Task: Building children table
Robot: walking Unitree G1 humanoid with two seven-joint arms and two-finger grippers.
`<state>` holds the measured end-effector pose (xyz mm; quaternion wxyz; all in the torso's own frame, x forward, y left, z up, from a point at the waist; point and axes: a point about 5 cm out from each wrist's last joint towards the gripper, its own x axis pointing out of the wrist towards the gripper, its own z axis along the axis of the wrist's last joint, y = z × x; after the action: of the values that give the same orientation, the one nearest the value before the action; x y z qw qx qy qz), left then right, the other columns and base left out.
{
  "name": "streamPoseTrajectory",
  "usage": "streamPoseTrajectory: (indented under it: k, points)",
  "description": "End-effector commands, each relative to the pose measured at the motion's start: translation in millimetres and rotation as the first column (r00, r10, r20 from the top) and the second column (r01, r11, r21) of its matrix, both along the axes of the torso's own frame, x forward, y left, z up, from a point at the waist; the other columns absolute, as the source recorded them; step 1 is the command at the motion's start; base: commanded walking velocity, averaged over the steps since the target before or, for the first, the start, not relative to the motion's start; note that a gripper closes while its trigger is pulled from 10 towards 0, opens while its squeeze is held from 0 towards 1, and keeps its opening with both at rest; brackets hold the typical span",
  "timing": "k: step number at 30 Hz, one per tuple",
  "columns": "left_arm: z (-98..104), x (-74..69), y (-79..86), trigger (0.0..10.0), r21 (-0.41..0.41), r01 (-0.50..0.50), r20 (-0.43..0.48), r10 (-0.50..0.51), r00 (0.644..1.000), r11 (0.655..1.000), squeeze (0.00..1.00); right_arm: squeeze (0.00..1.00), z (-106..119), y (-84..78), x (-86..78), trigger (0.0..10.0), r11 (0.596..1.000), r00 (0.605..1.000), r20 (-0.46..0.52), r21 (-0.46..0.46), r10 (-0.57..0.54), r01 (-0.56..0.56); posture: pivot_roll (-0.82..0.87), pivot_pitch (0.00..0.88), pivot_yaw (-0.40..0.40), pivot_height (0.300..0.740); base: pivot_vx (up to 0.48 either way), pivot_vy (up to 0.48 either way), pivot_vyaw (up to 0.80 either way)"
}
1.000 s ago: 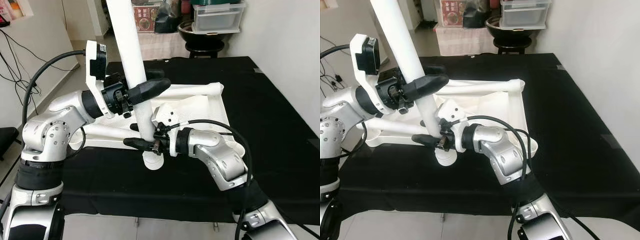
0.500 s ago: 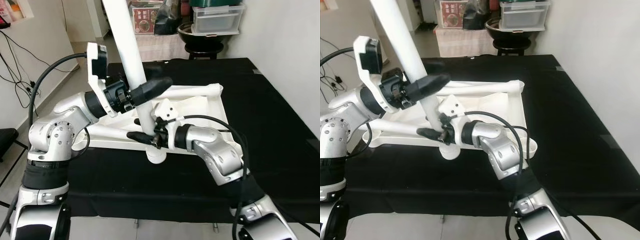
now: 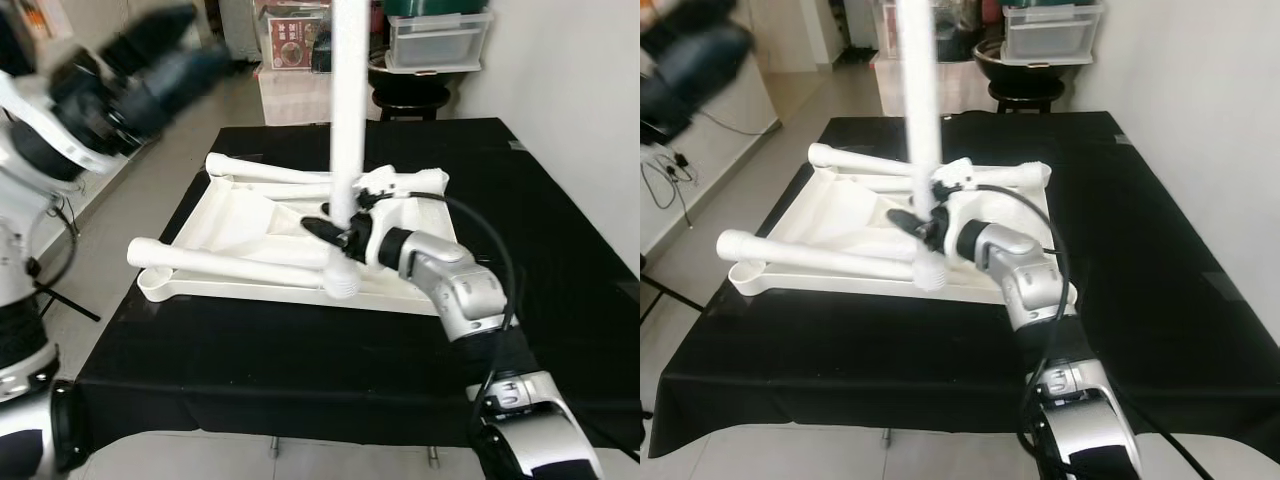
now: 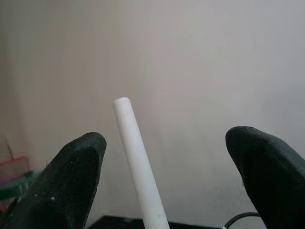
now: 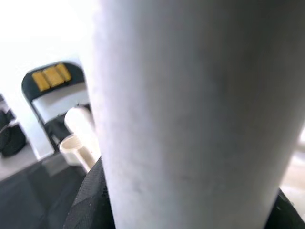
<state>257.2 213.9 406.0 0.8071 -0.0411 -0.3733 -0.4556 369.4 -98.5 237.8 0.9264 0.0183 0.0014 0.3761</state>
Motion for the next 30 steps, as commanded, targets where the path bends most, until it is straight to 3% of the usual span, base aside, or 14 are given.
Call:
streamPoseTrajectory:
  k: [1,2,3,7,8,9,11,13,15,20,22,25,27,30]
  points:
    - [11,-10.3,8.3,10.0,-0.017,-0.044,0.049,0.045,0.998,0.999,1.0,0.0,6,0.2,2.0,4.4,0.999,1.0,0.011,0.042,-0.005,0.004,-0.14,0.008,0.054,0.74,0.0,0.0,0.0]
    - [11,-10.3,8.3,10.0,-0.017,-0.044,0.049,0.045,0.998,0.999,1.0,0.0,6,0.2,2.0,4.4,0.999,1.0,0.011,0.042,-0.005,0.004,-0.14,0.008,0.054,0.74,0.0,0.0,0.0]
    - [16,-14.2,16.6,10.0,-0.079,-0.099,0.066,0.104,0.992,0.992,1.0,0.0,10,-3.7,3.8,10.0,0.997,1.0,0.015,0.075,-0.024,0.022,-0.14,0.01,0.053,0.74,0.0,0.0,0.0]
    - [18,-15.3,25.8,10.0,-0.147,-0.167,0.057,0.177,0.983,0.975,1.0,0.0,13,-7.2,5.8,10.0,0.993,0.999,0.021,0.112,-0.051,0.048,-0.14,0.009,0.053,0.74,0.0,0.0,0.0]
    - [13,-13.2,33.8,10.0,-0.205,-0.227,0.022,0.237,0.971,0.952,0.0,0.0,16,-10.7,8.3,10.0,0.984,0.996,0.024,0.154,-0.091,0.087,-0.14,0.009,0.054,0.74,0.0,0.0,0.0]
    - [2,-7.0,37.2,10.0,-0.239,-0.274,-0.037,0.273,0.961,0.932,0.0,0.0,19,-13.8,11.5,10.0,0.972,0.989,0.017,0.19,-0.145,0.14,-0.14,0.012,0.054,0.74,0.0,0.0,0.0]
    - [2,-7.0,37.2,10.0,-0.239,-0.274,-0.037,0.273,0.961,0.932,0.0,0.0,19,-13.8,11.5,10.0,0.972,0.989,0.017,0.19,-0.145,0.14,-0.14,0.012,0.054,0.74,0.0,0.0,0.0]
    - [-39,13.8,29.5,10.0,-0.239,-0.362,-0.221,0.313,0.924,0.901,0.0,0.0,23,-21.3,18.4,10.0,0.926,0.947,0.046,0.23,-0.318,0.299,-0.13,0.028,0.051,0.74,0.0,0.0,0.0]
    - [-47,18.3,27.3,10.0,-0.232,-0.382,-0.264,0.32,0.91,0.895,0.0,0.0,24,-21.3,19.0,10.0,0.92,0.94,0.062,0.233,-0.336,0.314,-0.13,0.028,0.051,0.74,0.0,0.0,0.0]
    - [-90,41.2,9.8,10.0,-0.163,-0.484,-0.448,0.373,0.813,0.86,0.0,0.0,29,-17.1,21.7,10.0,0.863,0.893,0.094,0.319,-0.44,0.392,-0.13,0.013,0.05,0.74,0.0,0.0,0.0]
    - [-95,42.2,8.7,10.0,-0.163,-0.499,-0.465,0.379,0.8,0.851,0.0,0.0,29,-16.6,21.6,10.0,0.855,0.888,0.093,0.332,-0.45,0.398,-0.13,0.013,0.05,0.74,0.0,0.0,0.0]
    - [-108,44.3,9.9,10.0,-0.132,-0.578,-0.502,0.448,0.74,0.805,0.0,0.0,27,-14.2,21.0,10.0,0.854,0.886,0.095,0.33,-0.453,0.402,-0.12,0.007,0.051,0.74,0.0,0.0,0.0]
    - [-116,41.5,8.7,10.0,-0.112,-0.605,-0.506,0.479,0.718,0.789,0.0,0.0,28,-9.4,18.8,10.0,0.875,0.914,0.088,0.338,-0.397,0.348,-0.13,0.021,0.059,0.74,0.0,0.0,0.0]
    - [-153,31.3,0.5,10.0,-0.031,-0.643,-0.57,0.515,0.641,0.766,0.0,0.0,27,-3.4,9.6,10.0,0.899,0.956,0.069,0.366,-0.286,0.242,-0.13,0.06,0.061,0.74,0.0,0.0,0.0]
